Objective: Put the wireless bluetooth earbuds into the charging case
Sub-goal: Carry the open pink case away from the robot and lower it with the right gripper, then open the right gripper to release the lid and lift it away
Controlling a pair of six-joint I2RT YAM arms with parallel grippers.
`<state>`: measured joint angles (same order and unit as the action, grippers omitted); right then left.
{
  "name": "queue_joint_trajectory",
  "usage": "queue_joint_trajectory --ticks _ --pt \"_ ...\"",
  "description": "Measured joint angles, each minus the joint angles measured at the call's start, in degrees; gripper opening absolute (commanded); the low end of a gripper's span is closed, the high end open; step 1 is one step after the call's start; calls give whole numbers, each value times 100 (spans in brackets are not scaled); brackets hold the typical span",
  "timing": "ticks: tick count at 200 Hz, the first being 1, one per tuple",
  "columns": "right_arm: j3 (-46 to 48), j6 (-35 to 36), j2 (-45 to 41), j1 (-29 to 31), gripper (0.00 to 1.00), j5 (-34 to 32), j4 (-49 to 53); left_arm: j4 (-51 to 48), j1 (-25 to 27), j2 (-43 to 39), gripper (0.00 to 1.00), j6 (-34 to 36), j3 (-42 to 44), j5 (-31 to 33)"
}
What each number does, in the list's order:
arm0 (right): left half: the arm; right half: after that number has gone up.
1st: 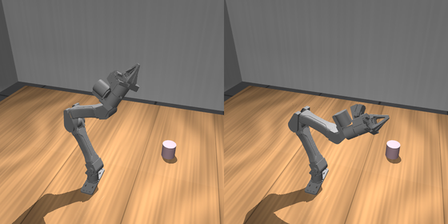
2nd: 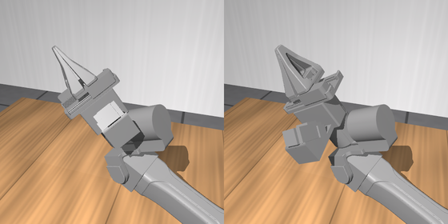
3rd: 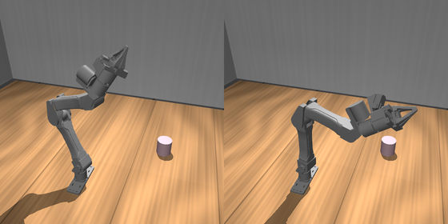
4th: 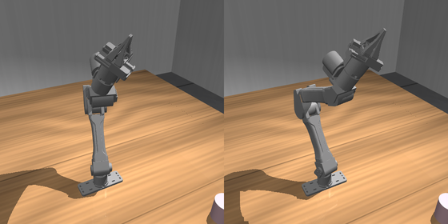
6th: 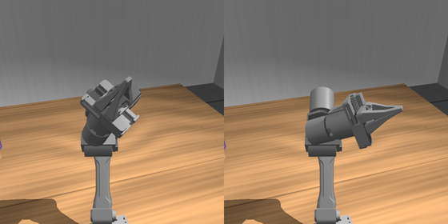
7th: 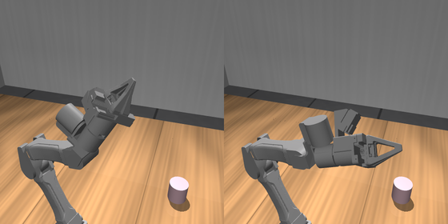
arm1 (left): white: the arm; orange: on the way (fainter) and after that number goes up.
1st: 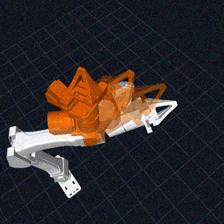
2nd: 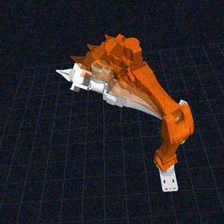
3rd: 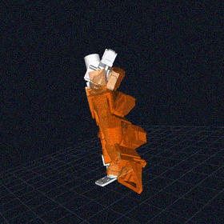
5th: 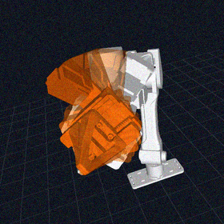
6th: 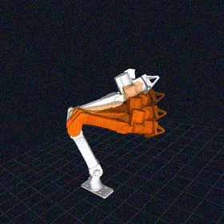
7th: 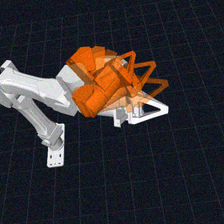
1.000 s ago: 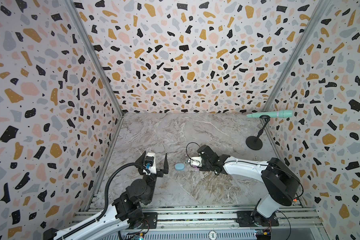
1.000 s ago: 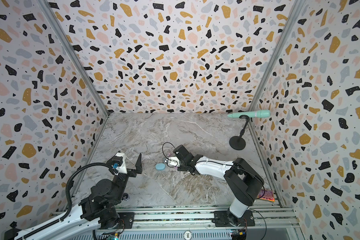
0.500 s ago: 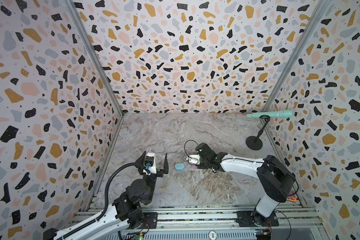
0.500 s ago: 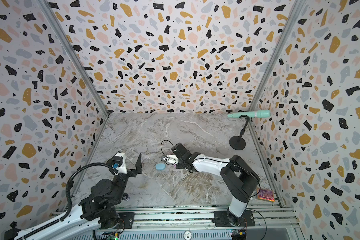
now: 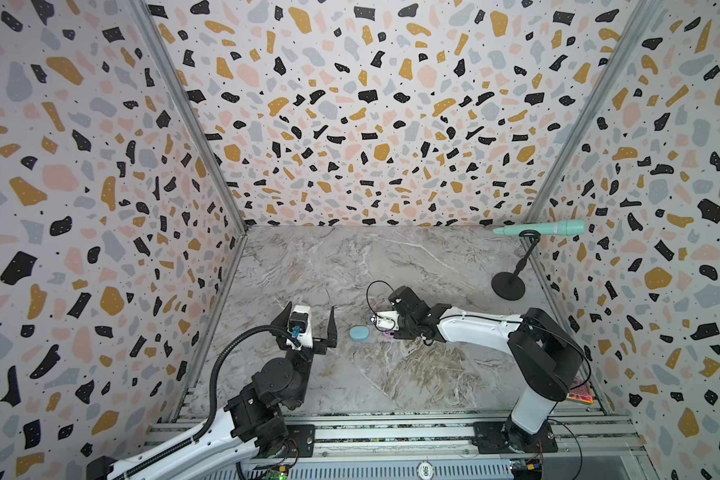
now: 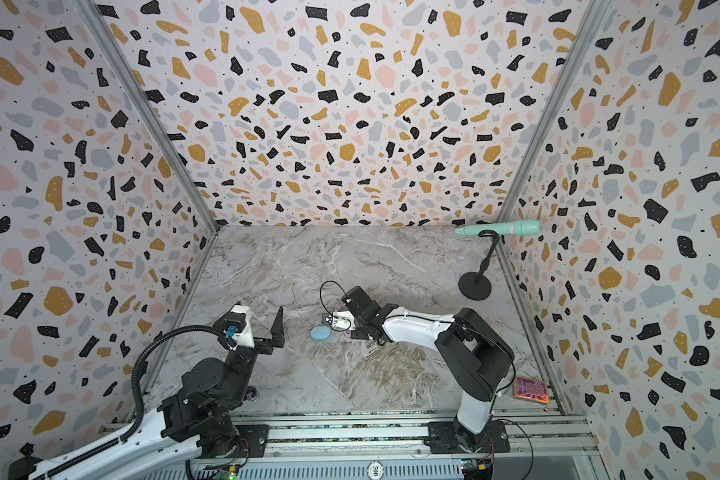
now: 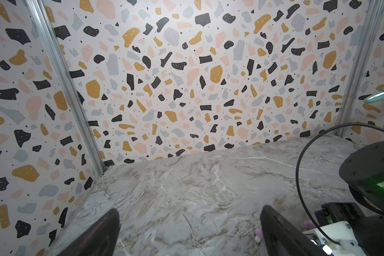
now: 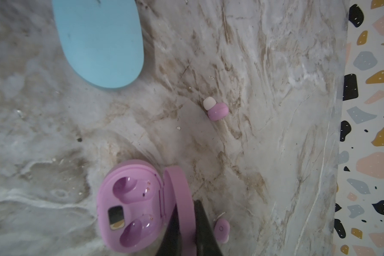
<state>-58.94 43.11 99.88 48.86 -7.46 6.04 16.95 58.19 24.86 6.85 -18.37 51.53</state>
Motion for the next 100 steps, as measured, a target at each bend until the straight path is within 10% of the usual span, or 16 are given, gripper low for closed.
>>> queue_joint_trajectory --ticks 100 --pt "-63 -17 140 0 0 63 83 0 0 0 100 0 0 0"
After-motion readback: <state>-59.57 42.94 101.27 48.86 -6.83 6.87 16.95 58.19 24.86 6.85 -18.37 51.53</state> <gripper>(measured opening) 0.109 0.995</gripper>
